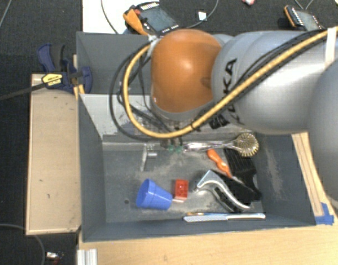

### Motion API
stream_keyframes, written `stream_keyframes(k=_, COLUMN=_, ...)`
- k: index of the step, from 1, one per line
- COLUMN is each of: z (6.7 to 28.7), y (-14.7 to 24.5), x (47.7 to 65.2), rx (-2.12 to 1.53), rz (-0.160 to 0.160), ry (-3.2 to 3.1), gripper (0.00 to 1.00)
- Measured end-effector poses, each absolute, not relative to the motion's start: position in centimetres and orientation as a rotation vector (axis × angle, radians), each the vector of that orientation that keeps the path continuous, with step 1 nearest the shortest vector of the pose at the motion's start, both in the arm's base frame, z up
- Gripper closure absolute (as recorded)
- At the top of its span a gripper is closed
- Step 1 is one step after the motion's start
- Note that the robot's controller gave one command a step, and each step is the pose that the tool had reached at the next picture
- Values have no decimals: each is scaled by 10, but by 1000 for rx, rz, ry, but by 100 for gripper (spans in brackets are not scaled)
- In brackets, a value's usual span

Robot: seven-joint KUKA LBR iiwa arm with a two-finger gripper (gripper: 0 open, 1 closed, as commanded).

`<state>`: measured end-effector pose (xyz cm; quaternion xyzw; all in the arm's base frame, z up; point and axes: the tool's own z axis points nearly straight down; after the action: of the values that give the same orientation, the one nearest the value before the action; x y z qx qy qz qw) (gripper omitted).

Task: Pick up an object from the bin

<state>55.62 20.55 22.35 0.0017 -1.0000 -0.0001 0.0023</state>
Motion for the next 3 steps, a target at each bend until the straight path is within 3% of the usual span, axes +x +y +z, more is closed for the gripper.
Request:
stream_keyframes(k=1, z=228, y=204, x=558, rx=-5, rz=-3, ry=-3144, gripper=0)
stream_keyframes(k=2, z=140, y=167, x=508, rx=49, rz=-3, ry=-3144, gripper=0)
stream_keyframes(k=3, z=127, y=197, x=539, rx=228, rz=-12, ry=-3155, gripper=0)
